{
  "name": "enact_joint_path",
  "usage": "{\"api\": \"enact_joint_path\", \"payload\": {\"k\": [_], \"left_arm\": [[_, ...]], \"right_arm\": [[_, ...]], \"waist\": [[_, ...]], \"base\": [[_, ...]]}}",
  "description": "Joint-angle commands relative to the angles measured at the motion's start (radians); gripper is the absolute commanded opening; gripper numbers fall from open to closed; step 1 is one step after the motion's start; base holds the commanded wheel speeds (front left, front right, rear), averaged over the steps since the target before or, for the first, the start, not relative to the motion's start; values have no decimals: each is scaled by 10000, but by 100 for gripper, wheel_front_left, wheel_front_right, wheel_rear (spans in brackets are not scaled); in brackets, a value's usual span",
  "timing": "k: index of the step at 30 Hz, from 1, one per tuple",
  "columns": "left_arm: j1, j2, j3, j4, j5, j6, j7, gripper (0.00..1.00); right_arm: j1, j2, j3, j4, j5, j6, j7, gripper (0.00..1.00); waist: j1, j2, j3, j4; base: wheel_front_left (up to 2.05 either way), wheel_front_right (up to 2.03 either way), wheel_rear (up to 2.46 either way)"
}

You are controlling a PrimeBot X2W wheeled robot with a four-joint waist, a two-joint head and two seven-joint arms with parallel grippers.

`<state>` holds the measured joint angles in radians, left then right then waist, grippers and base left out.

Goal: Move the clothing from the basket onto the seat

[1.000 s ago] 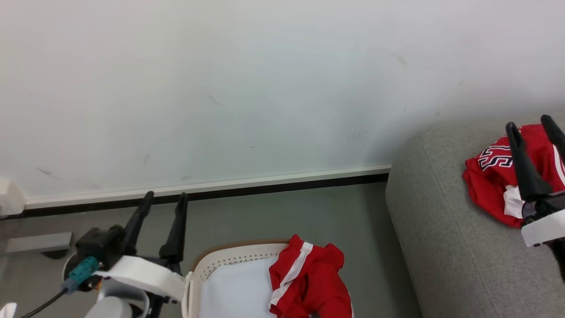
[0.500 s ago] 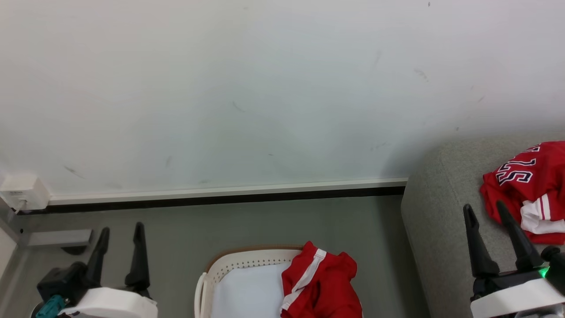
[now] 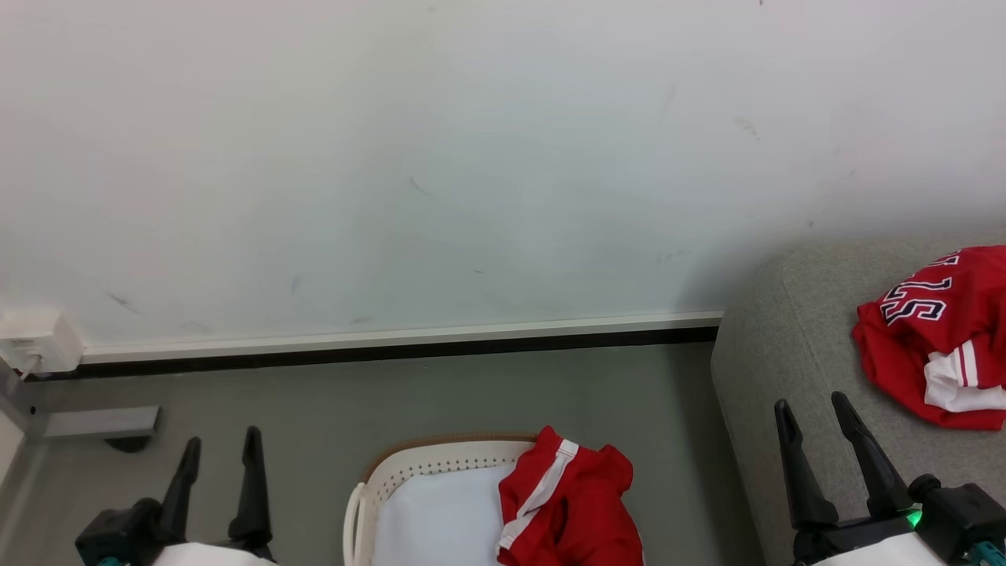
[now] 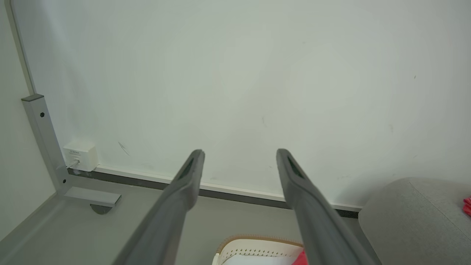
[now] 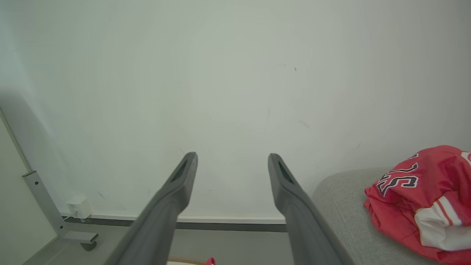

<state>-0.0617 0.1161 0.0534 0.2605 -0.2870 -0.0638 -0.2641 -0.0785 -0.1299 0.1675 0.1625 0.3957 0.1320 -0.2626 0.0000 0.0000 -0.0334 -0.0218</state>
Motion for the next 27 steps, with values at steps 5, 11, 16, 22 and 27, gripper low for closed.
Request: {"api": "enact_joint_path", "payload": {"k": [5, 11, 16, 22, 27], "left_arm": [[-102, -157, 270, 81, 404, -221, -3, 100], [-132, -315, 452, 139, 637, -384, -3, 100], [-158, -407, 541, 166, 731, -462, -3, 100], [-227, -480, 630, 152, 808, -542, -3, 100], [-342, -508, 587, 103, 894, -593, -3, 100]], "right_arm": [[-77, -14, -5, -84, -111, -26, -30, 100], [-114, -33, 34, -49, -51, -26, -30, 100], [-139, -48, 37, -32, -16, -26, -30, 100], [-204, -49, 37, -108, -42, -26, -31, 100], [-294, 38, -36, -273, -119, -26, -25, 100]], "waist": [[0, 0, 15, -29], [0, 0, 39, -63], [0, 0, 48, -74], [0, 0, 116, -125], [0, 0, 339, -317]], "base": [[0, 0, 0], [0, 0, 0], [0, 0, 0], [0, 0, 0], [0, 0, 0]]}}
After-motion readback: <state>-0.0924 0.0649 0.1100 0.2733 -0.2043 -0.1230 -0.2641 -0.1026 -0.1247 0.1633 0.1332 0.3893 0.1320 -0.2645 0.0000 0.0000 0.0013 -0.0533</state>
